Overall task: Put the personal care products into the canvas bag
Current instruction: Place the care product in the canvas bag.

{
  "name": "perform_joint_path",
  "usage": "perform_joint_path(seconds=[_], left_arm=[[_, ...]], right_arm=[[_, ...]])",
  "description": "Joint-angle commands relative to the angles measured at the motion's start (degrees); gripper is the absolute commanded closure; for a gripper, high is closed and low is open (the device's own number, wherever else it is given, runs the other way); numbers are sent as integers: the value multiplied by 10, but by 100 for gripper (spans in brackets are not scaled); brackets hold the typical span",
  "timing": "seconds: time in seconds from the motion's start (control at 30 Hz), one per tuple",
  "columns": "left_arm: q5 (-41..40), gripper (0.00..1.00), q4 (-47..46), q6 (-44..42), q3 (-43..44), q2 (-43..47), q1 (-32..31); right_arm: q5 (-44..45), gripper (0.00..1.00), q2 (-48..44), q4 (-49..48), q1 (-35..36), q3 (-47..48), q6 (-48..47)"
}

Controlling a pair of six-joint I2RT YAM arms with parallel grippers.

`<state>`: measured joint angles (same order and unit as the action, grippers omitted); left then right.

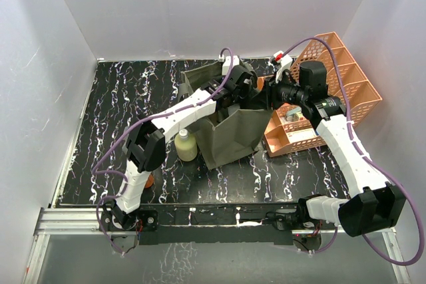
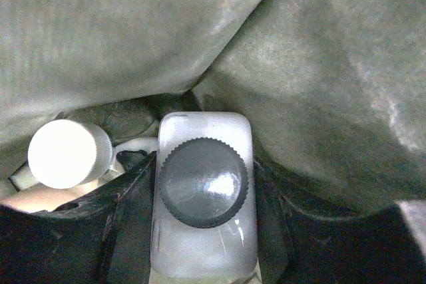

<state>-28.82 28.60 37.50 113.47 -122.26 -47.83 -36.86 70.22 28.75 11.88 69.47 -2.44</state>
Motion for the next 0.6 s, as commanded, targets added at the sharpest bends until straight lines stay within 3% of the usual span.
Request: perform_joint_path(seconds=[0.0, 0.23, 0.57], left_arm=[[13, 94, -58, -9, -11, 26, 12], [34, 84, -65, -14, -25, 28, 14], [67, 80, -105, -41, -86, 49, 14]], right_arm=[[-11, 66, -18, -16, -1, -4, -9], [-12, 66, -17, -16, -1, -2, -12], [-9, 66, -12, -15, -1, 0, -15]])
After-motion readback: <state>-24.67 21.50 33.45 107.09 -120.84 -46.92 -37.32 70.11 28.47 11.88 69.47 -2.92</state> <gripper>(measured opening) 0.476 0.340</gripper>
